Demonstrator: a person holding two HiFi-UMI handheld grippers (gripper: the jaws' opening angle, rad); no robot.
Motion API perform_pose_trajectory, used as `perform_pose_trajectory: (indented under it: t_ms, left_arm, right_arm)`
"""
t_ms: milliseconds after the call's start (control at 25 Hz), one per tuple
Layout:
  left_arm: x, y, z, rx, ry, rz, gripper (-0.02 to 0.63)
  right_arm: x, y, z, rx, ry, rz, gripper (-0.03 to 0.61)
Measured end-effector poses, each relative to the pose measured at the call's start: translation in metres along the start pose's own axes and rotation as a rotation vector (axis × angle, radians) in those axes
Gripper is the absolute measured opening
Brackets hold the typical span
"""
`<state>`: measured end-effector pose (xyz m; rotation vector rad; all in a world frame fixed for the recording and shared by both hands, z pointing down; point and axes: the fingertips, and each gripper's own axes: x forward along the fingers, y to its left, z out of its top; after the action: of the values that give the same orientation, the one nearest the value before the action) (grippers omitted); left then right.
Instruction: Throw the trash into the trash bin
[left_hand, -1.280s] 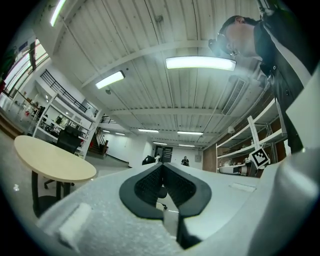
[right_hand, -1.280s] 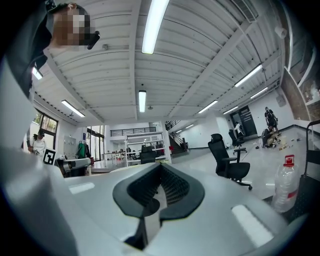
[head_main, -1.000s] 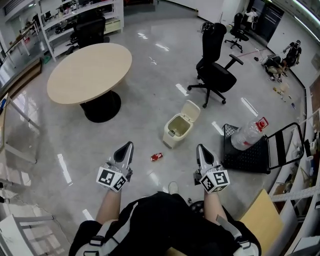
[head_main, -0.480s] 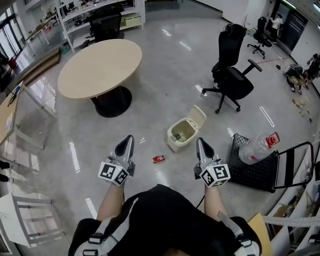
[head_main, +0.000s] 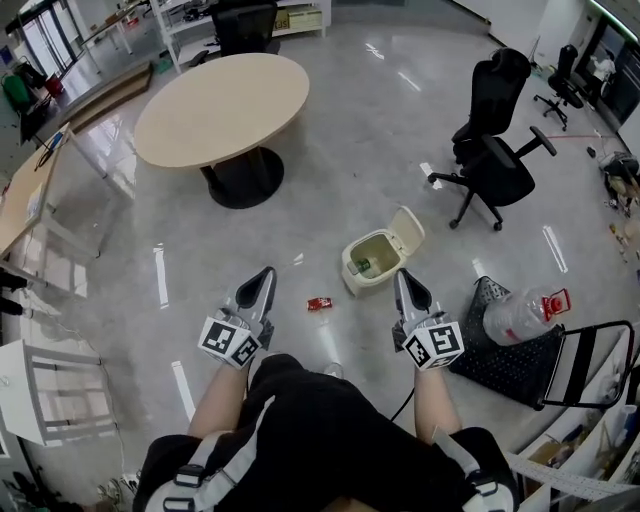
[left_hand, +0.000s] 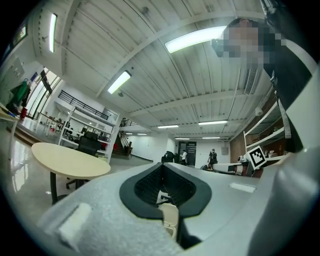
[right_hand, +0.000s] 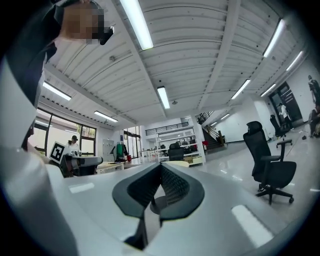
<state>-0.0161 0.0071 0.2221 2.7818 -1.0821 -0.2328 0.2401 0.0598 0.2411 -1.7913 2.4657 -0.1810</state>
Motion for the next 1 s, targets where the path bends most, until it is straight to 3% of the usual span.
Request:
perform_pose_trajectory:
  t_ms: [320, 720, 1000]
  left_arm:
    - [0.000, 0.027, 0.010, 0.059, -0.016, 0.006, 0.000]
    - [0.033, 0.102, 0.008, 0.049, 0.001, -0.005, 0.000]
    - [0.051, 0.125, -0.031, 0.091, 0.125, -0.046, 0.000]
  right_arm:
    - [0.060, 0.035, -0.004, -0.047, 0.006, 0.090, 0.006]
    - [0.153, 0.056, -0.009, -0.097, 0.052, 0.109, 0.005]
    - [0.197, 0.066, -0.050, -0.113, 0.144, 0.164, 0.006]
